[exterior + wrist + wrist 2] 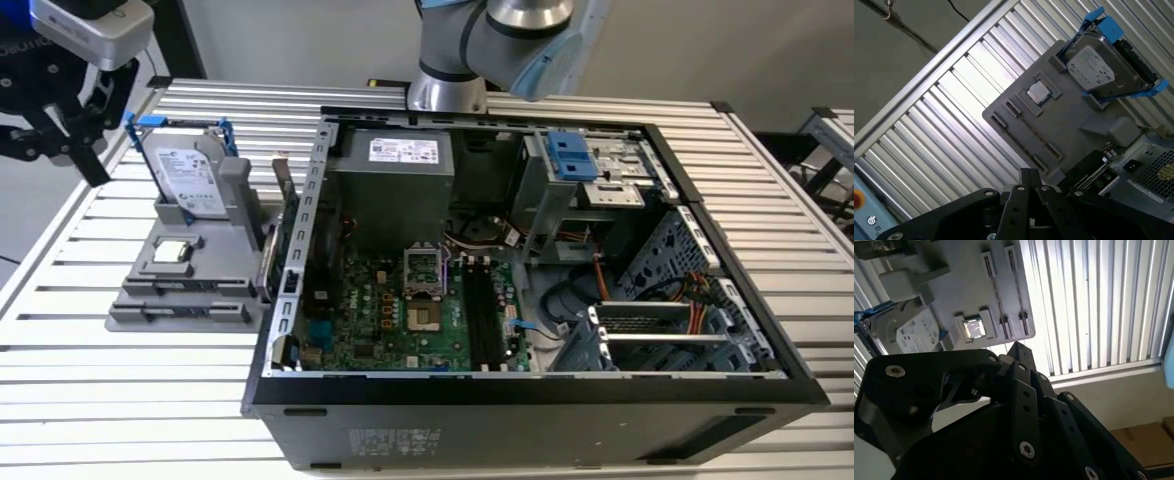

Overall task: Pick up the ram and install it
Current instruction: 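Pick up the ram and move it above insertion slot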

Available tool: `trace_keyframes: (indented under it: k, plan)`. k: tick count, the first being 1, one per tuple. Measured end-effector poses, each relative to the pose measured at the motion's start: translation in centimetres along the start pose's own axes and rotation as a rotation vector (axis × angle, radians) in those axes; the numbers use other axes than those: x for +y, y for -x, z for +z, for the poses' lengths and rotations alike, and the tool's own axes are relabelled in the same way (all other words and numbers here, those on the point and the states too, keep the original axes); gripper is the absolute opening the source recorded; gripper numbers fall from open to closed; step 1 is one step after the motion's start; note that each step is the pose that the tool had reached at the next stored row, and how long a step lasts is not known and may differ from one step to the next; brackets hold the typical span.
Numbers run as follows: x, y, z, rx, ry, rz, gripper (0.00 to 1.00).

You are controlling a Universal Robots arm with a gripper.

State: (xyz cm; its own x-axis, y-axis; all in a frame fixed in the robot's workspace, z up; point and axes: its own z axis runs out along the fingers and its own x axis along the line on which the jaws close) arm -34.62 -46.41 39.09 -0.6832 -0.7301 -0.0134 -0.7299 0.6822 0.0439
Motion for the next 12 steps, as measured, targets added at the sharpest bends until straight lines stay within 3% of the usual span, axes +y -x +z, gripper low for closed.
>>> trace_keyframes:
  k: [12]
  plan:
    - [0.00, 0.00, 0.00, 0.0095, 0.0028, -0.213, 0.00]
